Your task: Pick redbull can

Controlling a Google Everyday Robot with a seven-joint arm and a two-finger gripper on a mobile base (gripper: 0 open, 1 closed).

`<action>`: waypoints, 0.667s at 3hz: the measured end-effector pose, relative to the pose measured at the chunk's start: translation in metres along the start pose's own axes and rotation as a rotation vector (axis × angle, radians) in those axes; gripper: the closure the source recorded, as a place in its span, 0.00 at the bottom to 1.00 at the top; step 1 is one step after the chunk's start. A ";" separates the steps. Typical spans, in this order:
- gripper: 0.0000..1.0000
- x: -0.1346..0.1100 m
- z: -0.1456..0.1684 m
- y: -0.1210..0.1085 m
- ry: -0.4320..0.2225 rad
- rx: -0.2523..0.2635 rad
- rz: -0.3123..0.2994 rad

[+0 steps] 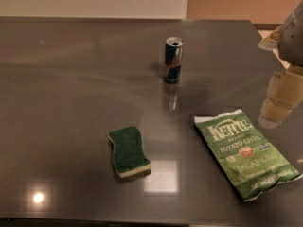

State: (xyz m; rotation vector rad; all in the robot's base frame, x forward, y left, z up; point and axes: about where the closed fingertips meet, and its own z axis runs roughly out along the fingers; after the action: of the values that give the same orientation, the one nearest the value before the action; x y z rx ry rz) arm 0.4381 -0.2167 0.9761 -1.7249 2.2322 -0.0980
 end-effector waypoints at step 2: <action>0.00 0.011 0.011 -0.033 -0.038 0.000 -0.009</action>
Offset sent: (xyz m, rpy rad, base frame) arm 0.1101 -0.0676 -0.0170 0.1156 -0.0229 0.0626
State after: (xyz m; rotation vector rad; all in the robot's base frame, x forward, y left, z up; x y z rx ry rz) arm 0.4699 -0.2349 0.9716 -1.7229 2.1977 -0.0664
